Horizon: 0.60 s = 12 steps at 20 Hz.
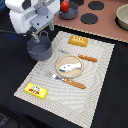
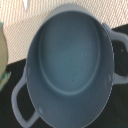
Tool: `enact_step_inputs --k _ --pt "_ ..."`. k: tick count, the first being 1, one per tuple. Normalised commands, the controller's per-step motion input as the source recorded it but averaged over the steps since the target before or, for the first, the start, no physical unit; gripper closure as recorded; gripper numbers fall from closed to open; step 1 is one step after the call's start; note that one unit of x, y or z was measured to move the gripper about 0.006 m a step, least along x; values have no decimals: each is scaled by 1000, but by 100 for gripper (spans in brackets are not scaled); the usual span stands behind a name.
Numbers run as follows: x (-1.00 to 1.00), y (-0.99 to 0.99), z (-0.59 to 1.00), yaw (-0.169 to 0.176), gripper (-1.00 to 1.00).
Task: Interact with the objects in diverse but meaningful ways.
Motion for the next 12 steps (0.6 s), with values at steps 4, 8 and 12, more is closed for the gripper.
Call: enact_step_inputs --k 4,8,12 --pt "878 -119 512 7 -100" --pt "537 -13 498 85 -100" --pt "395 0 479 128 -100"
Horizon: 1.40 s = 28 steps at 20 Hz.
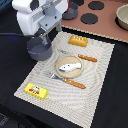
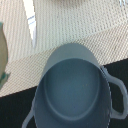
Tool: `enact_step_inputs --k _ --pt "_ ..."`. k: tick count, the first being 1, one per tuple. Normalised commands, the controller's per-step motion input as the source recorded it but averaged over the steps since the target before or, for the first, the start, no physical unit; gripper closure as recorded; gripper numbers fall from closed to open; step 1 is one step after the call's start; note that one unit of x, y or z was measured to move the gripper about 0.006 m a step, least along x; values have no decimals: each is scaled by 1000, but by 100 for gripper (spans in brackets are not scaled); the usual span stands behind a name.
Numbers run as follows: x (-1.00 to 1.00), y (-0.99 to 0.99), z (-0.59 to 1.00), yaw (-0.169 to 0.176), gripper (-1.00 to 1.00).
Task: Interact with the objects in diverse but meaningful ways.
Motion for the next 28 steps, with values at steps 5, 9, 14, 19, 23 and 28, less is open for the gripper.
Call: enact_step_inputs --k 5,9,14,19,23,28 --pt "421 0 507 132 -100" --pt "596 -19 534 77 -100" --pt "897 -127 493 0 -100" --pt "942 -141 489 0 -100" --pt "825 -219 211 9 -100" --pt "697 -201 68 39 -100"
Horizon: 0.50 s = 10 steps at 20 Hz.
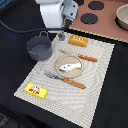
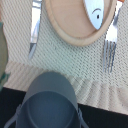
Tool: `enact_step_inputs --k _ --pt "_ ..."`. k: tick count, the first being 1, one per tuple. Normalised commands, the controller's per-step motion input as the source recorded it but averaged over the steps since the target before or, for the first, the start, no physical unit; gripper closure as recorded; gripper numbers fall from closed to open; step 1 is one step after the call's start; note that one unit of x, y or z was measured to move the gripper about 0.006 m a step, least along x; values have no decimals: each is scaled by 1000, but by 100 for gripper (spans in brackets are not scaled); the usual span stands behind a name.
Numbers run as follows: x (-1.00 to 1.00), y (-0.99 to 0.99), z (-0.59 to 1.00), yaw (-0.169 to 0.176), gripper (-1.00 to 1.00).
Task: Interact with the objects in diverse but meaningful ways.
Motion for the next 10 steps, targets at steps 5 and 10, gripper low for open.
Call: enact_step_inputs --k 5,10 --pt "629 -157 26 58 -100" --pt "525 -153 27 79 -100"
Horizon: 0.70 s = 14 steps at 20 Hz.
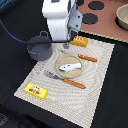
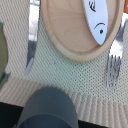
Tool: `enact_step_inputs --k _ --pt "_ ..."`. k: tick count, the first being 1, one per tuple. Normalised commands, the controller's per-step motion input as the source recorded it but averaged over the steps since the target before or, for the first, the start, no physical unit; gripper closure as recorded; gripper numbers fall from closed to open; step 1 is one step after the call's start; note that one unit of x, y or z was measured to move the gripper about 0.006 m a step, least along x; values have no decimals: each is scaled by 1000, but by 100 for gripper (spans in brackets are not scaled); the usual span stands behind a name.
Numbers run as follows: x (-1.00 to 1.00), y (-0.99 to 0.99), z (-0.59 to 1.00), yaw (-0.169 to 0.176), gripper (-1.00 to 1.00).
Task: Interact with the objects in diverse but meaningful ways.
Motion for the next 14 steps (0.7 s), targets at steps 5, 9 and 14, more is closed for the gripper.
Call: enact_step_inputs --k 5,9,14 --pt "589 -344 7 53 -100" --pt "639 -446 24 35 -100" --pt "630 -442 25 39 -100"
